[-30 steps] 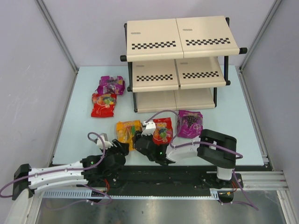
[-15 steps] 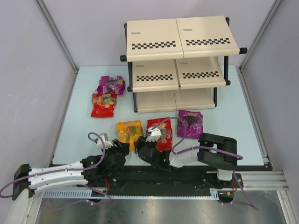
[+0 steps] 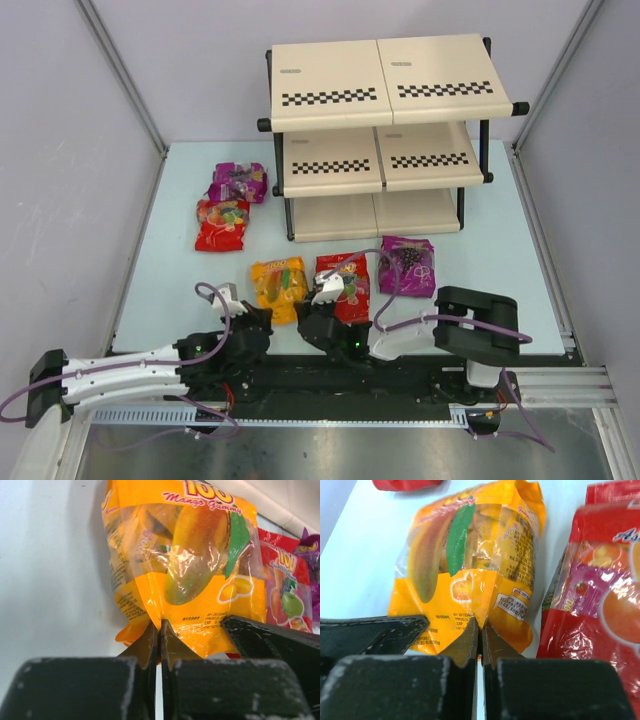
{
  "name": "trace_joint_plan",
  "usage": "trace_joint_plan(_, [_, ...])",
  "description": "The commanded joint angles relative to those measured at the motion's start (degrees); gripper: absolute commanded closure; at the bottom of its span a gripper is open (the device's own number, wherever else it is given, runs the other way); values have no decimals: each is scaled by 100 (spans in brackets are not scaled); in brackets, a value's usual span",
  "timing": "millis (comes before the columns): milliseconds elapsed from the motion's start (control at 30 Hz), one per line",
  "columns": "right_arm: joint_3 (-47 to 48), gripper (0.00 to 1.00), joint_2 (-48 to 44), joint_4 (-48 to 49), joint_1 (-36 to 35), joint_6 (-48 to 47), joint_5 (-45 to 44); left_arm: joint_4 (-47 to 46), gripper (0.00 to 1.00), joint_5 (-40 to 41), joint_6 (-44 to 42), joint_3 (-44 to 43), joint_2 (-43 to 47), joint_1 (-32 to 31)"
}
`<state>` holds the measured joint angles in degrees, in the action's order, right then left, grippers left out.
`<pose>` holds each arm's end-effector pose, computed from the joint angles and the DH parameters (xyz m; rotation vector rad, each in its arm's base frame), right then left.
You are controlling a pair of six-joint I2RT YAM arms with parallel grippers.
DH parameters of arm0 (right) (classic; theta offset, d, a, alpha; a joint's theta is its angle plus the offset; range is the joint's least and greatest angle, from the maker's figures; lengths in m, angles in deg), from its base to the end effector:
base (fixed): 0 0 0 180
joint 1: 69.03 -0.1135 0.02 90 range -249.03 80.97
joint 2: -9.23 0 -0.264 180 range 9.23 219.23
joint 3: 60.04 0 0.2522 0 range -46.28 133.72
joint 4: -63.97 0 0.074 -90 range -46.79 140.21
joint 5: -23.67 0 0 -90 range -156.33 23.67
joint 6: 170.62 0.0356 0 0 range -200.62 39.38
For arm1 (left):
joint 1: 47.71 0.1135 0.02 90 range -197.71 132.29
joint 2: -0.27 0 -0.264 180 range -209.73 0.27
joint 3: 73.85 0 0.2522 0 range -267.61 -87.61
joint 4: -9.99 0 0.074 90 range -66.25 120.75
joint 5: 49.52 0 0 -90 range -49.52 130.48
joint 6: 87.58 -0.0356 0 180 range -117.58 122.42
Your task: Place and organize the candy bags onto the shelf
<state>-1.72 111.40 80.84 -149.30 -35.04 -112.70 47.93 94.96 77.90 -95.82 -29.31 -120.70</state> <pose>0.0838 0.3360 0.1521 -0.0894 1.9426 0.6601 0.0589 -0.0935 0.1428 -0.4620 1.9816 -0.5045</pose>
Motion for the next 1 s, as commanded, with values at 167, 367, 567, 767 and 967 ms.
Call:
trace_joint_plan(167, [-17,100,-1866,-144,-428,-1701,-768,-221,100,274,-2079,-1628,-143,-250])
trace_joint_plan(367, [141,100,-3175,-883,-472,-2246,-1032,-915,100,414,-3635,-2877,-1013,-811])
trace_joint_plan(567, [237,100,-4317,-1076,-682,-3308,-1102,-2031,100,-234,-5253,-3783,-1882,-1024])
trace_joint_plan(767, [1071,100,-4873,-1499,-868,-4538,-1410,-2392,100,-640,-6474,-5029,-2691,-1024])
trace_joint_plan(967, [1986,100,-4803,-946,-824,-6086,-1463,-3121,100,-526,-8206,-6569,-3422,-902])
